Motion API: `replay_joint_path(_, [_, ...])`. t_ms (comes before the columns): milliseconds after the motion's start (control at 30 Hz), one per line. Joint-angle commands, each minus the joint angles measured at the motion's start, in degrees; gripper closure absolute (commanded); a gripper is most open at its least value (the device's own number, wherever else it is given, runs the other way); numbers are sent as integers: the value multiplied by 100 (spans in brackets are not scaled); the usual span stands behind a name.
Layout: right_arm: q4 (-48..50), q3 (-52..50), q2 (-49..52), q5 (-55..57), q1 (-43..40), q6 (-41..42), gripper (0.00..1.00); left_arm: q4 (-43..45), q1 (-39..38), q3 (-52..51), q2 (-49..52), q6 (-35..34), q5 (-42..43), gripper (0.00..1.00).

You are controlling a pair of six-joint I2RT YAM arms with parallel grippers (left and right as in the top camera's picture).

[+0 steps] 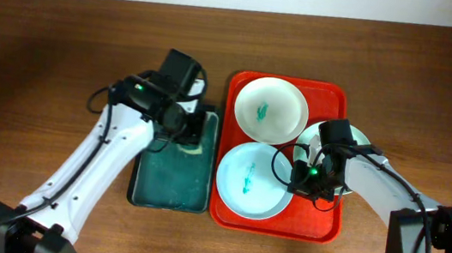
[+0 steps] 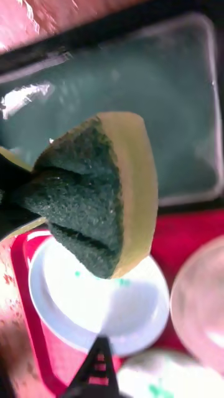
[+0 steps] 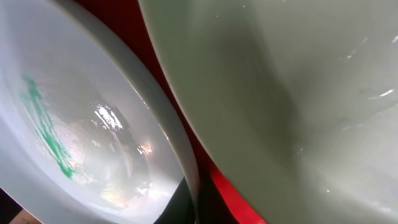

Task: Clean dirty plates on tray and stack at the side
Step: 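Scrub the light blue plate with the sponge in the left gripper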

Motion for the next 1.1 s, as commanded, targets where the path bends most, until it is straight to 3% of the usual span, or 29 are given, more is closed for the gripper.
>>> replay_joint_path(0, [33, -168, 114, 293, -11, 168, 96, 599, -560, -490, 22, -455, 223, 100])
replay_joint_path(167, [-4, -168, 114, 299, -11, 164, 96, 2103, -1526, -1239, 688, -706, 468, 100])
replay_joint_path(233, [-28, -168, 114, 302, -11, 164, 96, 2669, -1797, -1239, 1193, -708, 1047, 100])
replay_joint_path(400, [-74, -168, 114, 299, -11, 164, 96, 3346, -1836, -1237, 2114, -1005, 1427, 100])
replay_joint_path(500, [-76, -168, 114, 295, -11, 164, 96, 2999, -1711, -1231, 2288, -1187, 535, 100])
replay_joint_path(667, [-140, -168, 114, 299, -11, 160, 96, 1558, -1475, -616, 2288, -1318, -1429, 100])
replay_joint_path(733, [-157, -168, 114, 308, -11, 160, 96, 1377, -1469, -555, 2288, -1298, -1679, 100])
replay_joint_path(800, [-155, -168, 114, 313, -11, 160, 96, 1528, -1504, -555, 2291, -1294, -1209, 100])
replay_joint_path(933, [-181, -168, 114, 313, -11, 142, 96, 2566, -1869, -557, 2575, -1126, 822, 100])
replay_joint_path(1067, [-184, -168, 114, 313, -11, 142, 96, 2933, -2267, -557, 2920, -1123, 1279, 100])
